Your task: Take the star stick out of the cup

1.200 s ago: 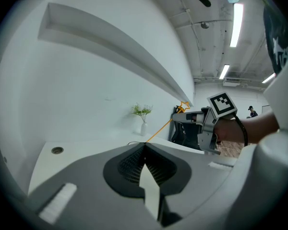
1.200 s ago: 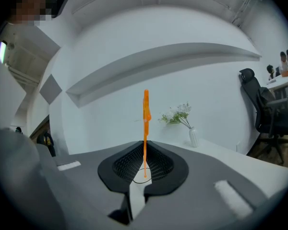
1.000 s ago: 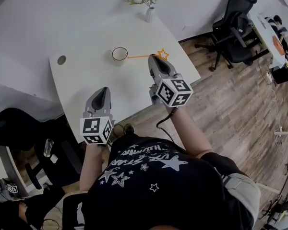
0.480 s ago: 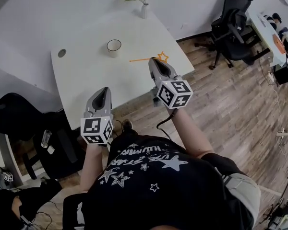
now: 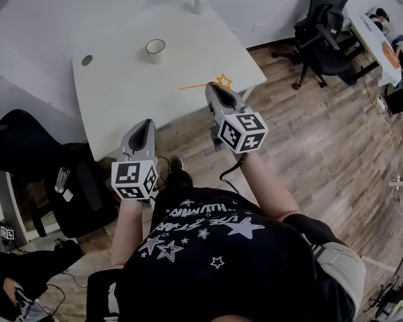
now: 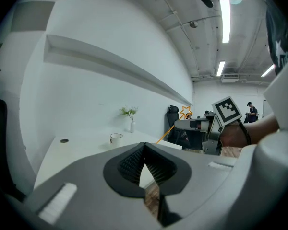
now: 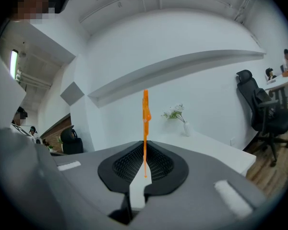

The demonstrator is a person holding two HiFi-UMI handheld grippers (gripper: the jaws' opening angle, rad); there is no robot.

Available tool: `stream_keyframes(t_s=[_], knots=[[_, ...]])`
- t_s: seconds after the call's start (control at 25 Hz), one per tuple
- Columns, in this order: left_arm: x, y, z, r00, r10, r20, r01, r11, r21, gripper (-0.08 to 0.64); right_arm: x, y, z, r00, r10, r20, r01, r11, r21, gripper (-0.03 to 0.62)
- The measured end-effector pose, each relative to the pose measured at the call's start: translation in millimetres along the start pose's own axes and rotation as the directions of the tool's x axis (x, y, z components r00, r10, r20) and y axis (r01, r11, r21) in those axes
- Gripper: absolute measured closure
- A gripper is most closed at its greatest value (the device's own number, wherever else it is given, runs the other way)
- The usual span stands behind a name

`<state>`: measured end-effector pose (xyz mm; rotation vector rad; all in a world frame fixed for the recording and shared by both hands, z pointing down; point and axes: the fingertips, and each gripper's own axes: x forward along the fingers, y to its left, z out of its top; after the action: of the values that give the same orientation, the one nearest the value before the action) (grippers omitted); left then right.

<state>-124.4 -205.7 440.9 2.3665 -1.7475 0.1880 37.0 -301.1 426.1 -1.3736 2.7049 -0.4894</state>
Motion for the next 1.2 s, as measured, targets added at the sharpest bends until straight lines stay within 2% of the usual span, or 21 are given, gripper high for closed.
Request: stream_keyframes(t_s=[0.56, 1.2], knots=[[-62.9, -61.8, -23.1, 1.0, -0.027, -0.002, 0.027, 1.0, 0.009, 0.558, -101.9, 2.7, -20.1, 0.999, -0.046, -0.026, 0.046, 0.999, -0.017, 0.561], [-107.7, -83.1, -40.7, 1.0, 0.016, -0.007, -0.016, 1.0, 0.002, 0.558, -146.8, 14.2, -39.6, 0.998, -0.03, -0.047, 0.03, 1.0, -0.006, 0.561]])
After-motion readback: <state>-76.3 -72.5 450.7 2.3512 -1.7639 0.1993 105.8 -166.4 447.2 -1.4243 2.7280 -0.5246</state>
